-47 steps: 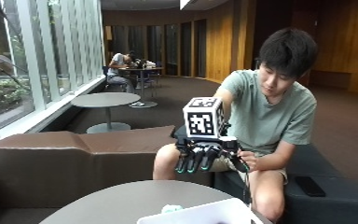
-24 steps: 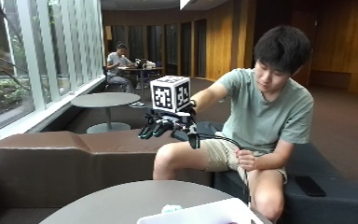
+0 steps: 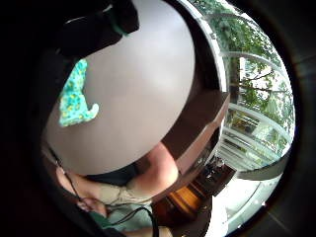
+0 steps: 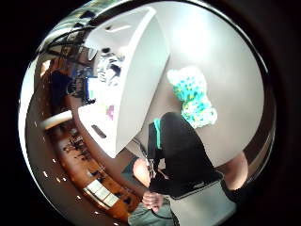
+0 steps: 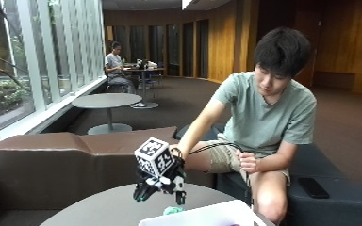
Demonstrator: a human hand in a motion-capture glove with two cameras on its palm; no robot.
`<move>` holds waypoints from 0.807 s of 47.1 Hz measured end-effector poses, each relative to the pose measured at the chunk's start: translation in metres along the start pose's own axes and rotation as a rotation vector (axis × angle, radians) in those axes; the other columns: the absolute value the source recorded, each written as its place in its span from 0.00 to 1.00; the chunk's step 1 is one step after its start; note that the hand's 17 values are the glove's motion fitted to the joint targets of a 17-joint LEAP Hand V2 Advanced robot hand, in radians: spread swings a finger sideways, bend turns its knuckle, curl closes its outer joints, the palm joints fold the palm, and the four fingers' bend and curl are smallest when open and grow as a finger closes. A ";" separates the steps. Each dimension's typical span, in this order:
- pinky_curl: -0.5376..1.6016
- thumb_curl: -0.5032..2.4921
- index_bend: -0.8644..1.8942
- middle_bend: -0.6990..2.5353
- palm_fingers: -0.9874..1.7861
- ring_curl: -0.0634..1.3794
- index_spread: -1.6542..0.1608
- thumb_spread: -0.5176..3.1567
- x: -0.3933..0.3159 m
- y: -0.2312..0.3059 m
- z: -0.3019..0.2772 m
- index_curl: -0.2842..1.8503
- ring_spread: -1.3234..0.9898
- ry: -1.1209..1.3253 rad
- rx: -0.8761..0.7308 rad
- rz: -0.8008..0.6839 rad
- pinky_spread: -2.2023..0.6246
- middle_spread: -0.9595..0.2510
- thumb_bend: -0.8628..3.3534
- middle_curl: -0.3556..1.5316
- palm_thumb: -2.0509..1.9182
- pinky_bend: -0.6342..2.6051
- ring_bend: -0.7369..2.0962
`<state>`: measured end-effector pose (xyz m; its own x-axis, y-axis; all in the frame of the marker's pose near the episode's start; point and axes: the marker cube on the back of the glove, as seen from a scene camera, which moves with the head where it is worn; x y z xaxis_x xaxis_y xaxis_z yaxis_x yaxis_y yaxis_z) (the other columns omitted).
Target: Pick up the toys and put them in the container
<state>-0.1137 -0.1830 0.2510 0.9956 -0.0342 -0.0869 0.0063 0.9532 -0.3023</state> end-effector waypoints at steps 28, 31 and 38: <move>0.45 0.31 0.36 0.53 0.70 0.47 0.85 0.56 -0.017 -0.041 0.157 0.14 0.44 -0.140 0.136 0.161 0.66 0.66 0.27 0.53 0.64 0.58 0.73; 0.46 0.33 0.39 0.53 0.69 0.49 0.84 0.54 -0.016 -0.043 0.154 0.14 0.44 -0.164 0.074 0.190 0.66 0.64 0.28 0.55 0.67 0.58 0.73; 0.47 0.37 0.40 0.55 0.73 0.50 0.81 0.51 -0.012 -0.045 0.141 0.14 0.42 -0.113 -0.028 0.158 0.65 0.61 0.28 0.58 0.70 0.58 0.75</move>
<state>-0.1132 -0.1830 0.3991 0.9882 0.1507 -0.0287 -0.1519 0.9353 -0.3197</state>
